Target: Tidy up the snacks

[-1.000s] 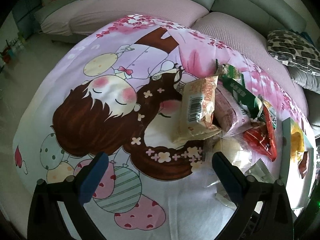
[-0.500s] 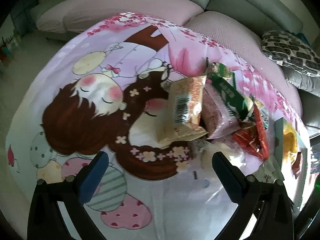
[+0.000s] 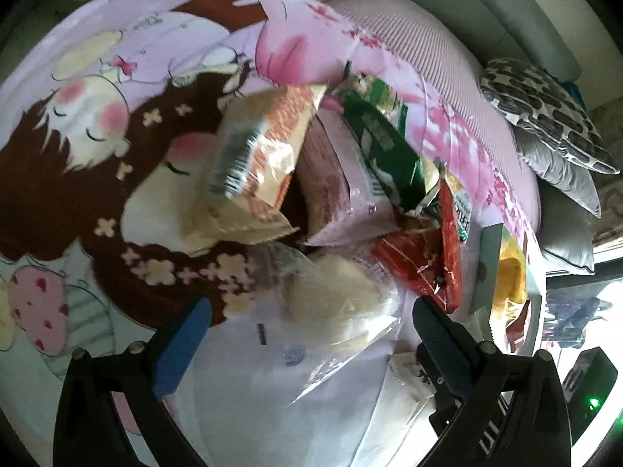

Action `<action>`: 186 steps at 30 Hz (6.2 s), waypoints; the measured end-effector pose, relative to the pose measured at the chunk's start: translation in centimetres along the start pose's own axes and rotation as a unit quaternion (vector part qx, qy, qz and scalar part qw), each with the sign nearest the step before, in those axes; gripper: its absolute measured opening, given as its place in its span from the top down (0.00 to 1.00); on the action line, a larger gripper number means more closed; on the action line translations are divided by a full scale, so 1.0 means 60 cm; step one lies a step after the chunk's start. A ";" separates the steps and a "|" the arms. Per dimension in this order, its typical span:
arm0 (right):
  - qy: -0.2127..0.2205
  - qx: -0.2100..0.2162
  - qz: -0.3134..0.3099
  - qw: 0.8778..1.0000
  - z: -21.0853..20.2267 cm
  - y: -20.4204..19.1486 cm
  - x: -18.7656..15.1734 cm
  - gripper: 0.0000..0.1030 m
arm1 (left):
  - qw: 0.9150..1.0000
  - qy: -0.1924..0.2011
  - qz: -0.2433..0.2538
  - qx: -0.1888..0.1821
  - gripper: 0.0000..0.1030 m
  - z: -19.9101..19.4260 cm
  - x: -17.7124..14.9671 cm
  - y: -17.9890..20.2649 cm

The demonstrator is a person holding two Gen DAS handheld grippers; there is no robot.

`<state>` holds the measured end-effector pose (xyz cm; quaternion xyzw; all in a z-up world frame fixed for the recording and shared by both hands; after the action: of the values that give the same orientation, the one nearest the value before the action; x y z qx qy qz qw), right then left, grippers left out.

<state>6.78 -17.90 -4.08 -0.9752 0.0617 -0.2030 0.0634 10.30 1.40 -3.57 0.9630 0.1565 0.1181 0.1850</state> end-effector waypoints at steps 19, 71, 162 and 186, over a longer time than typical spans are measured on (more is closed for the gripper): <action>-0.003 0.005 0.005 1.000 0.004 0.003 0.002 0.49 | 0.999 -0.006 0.031 0.029 0.30 0.053 0.009 0.041; -0.005 0.038 0.022 0.999 0.008 -0.001 0.002 0.23 | 1.000 -0.003 0.005 -0.005 0.38 -0.012 -0.020 -0.001; 0.115 -0.111 0.264 0.951 -0.139 0.354 0.002 0.47 | 0.944 0.023 0.294 -0.150 0.38 0.009 -0.166 0.352; 0.082 -0.066 0.304 0.947 -0.101 0.404 -0.016 0.47 | 0.958 -0.024 0.267 -0.105 0.38 0.117 -0.155 0.347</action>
<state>1.17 -42.21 -2.52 -0.8921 0.3736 -0.2486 0.0522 9.05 -22.43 -3.28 0.9474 -0.1241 0.1556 0.2505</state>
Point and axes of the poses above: each gripper's, at about its wrist camera, not at the fingertips, and z roughly the way its jaws point, y to its right, x to its top, the point moved 1 cm from there along z, roughly the way its jaws point
